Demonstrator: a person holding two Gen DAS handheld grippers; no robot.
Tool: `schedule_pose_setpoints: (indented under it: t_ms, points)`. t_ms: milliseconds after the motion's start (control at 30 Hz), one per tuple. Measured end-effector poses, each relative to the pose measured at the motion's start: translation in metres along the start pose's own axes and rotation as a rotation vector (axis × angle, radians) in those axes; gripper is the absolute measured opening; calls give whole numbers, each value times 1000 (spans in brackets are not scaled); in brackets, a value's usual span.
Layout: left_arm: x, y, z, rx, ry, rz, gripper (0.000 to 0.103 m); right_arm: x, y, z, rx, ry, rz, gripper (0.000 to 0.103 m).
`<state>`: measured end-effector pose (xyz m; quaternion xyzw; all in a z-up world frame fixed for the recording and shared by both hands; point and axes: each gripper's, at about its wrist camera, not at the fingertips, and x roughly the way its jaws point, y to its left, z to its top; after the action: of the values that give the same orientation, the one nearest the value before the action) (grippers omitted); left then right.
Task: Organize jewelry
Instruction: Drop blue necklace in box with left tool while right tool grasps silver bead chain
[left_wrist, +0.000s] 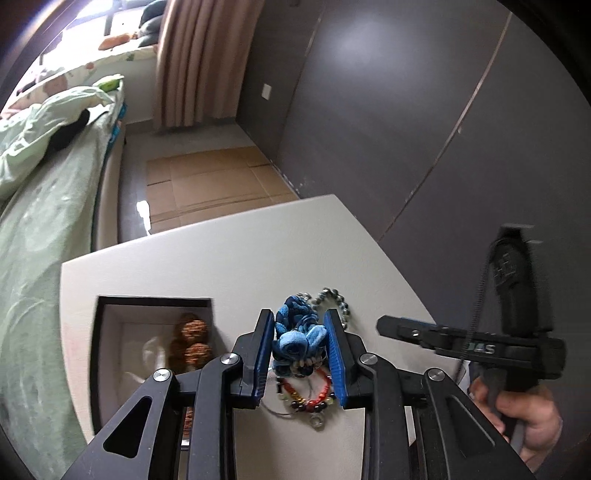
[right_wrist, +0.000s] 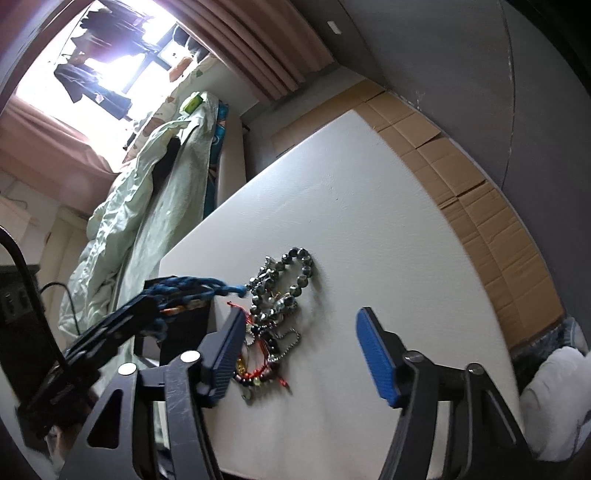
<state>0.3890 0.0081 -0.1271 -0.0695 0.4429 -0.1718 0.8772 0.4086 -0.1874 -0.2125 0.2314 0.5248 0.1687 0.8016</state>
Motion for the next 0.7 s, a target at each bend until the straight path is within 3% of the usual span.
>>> schedule_pose_setpoints:
  t_ms: [133,367,433,700]
  points:
    - [-8,16,1,-30,-19,4,29,16,3,3,26,25,21,49]
    - [-25,39,-1,-68,-46,3,29,41,10,7,68,34,-2,48]
    - [-27,45,-3,-74,-48,6,29,48,9,9,89,39,-10,42]
    - [-36,63,-9,-115,-55,19,29,57,22,13,98,-12,-67,37]
